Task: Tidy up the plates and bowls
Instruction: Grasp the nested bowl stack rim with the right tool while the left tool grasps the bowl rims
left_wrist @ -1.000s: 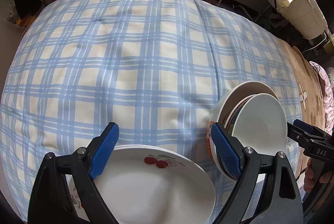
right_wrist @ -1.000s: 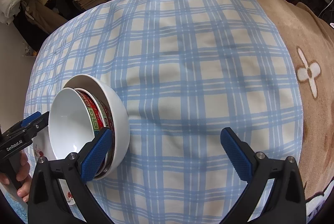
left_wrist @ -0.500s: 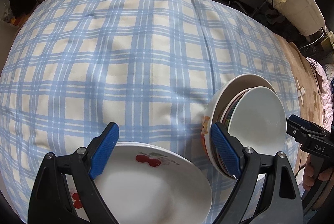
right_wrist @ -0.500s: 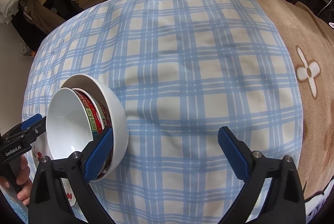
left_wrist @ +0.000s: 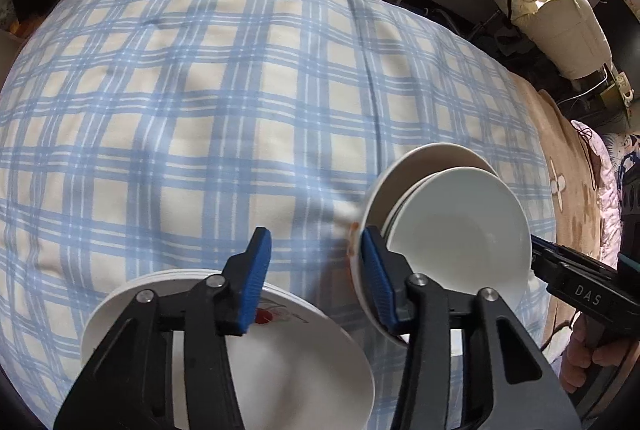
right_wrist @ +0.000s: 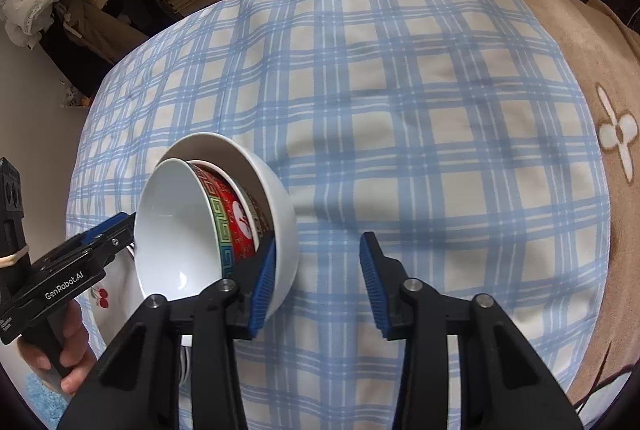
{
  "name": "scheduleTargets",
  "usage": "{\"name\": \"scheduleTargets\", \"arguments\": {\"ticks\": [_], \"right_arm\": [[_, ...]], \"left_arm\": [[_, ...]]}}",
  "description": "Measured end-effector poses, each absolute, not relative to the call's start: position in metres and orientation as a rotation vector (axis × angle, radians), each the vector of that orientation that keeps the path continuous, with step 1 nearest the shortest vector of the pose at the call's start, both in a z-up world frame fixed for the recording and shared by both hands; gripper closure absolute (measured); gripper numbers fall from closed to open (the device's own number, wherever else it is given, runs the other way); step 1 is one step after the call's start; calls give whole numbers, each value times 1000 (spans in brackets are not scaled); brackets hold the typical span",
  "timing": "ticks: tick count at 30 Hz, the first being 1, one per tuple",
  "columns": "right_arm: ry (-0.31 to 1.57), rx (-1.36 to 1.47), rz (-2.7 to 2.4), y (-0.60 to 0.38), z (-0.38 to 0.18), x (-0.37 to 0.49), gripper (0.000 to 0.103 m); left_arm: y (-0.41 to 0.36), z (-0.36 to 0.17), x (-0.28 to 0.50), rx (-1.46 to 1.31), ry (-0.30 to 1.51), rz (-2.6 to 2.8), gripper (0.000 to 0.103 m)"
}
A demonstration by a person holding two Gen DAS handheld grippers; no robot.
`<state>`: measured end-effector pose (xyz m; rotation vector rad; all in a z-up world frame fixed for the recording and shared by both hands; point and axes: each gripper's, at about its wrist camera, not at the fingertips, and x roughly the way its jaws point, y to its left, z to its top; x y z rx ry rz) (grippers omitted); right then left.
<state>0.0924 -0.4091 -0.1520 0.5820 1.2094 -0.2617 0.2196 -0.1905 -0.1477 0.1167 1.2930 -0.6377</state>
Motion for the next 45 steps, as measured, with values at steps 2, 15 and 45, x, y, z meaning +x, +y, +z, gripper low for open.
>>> {"name": "scheduleTargets", "arguments": {"ticks": [2, 15, 45], "right_arm": [[1209, 577, -255, -406, -151, 93, 75], [1198, 660, -237, -403, -158, 93, 93], [1135, 698, -255, -401, -145, 84, 92]], "left_arm": [[-197, -146, 216, 129, 1290, -657, 77], [-213, -151, 206, 178, 1304, -658, 98], [-218, -132, 191, 252, 1234, -593, 102]]}}
